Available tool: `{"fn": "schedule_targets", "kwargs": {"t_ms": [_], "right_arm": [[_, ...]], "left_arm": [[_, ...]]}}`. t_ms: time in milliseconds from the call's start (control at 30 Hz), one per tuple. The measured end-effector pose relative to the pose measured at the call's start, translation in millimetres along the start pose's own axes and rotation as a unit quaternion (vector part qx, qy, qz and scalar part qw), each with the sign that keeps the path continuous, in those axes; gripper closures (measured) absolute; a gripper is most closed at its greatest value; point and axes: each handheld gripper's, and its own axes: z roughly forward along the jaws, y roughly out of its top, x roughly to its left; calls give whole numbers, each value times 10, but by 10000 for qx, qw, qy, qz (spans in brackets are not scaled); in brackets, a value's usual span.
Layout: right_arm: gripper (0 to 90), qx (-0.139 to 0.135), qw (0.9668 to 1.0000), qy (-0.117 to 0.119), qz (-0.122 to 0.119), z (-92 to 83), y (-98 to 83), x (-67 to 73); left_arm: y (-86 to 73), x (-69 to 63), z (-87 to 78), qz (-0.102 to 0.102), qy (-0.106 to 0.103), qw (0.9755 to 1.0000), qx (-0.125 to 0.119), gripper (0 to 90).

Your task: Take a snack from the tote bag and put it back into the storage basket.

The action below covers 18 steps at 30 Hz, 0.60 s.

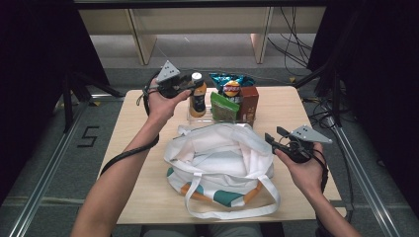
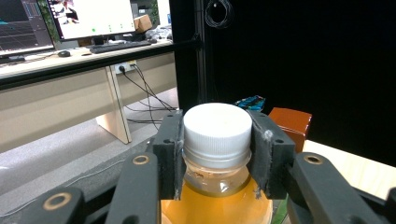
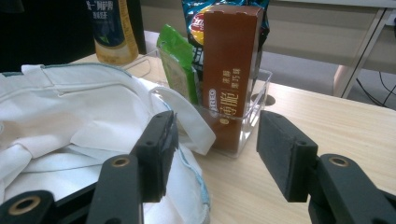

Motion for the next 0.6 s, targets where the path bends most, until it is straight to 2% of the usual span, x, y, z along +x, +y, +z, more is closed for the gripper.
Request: {"fn": "schedule_targets", "kwargs": {"t_ms": [100,200,600], "right_arm": [[473,-25,10000,11,-22,3,-2,-5],[472,22,9999,23,108,-4,-5,9],[472,4,10000,27,15,1,-2,-6]], "left_arm": [[-14,10,13,7,-14,10000,15,587],[-28,24,22,1,-10,10000,25,587],[-61,74,55,5,-8,10000,80,587]]}}
